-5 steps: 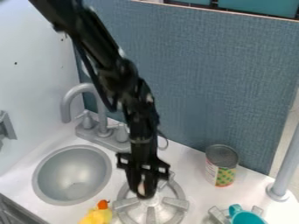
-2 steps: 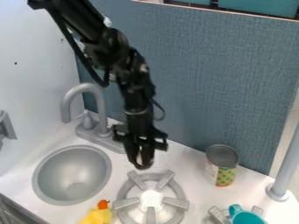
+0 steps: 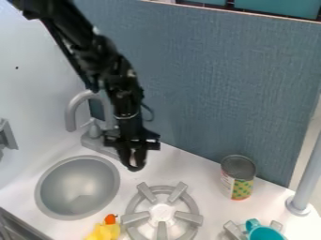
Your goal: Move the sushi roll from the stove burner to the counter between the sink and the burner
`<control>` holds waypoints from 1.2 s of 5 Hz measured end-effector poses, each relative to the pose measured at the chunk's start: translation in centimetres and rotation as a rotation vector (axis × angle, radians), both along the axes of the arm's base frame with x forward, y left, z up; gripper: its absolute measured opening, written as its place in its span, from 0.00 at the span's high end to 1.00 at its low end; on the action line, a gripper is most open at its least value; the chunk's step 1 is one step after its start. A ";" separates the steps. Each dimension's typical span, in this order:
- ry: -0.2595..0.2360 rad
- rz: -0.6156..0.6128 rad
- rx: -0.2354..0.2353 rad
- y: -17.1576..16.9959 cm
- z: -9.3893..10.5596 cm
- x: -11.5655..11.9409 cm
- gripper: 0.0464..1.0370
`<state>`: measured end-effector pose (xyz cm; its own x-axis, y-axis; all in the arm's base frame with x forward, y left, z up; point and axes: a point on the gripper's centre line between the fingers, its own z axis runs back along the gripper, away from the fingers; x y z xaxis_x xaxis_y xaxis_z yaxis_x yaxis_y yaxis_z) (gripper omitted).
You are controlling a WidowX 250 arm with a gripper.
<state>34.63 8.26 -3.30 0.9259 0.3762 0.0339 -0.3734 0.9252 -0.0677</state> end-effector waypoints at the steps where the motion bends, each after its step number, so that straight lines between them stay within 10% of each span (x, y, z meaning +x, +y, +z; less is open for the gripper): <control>1: 0.016 0.062 -0.010 1.3 -2.0 0.4 0.69; 5: 0.066 0.130 -0.098 1.5 -5.6 0.4 0.64; 6: 0.079 0.122 -0.075 1.8 -5.5 0.3 0.33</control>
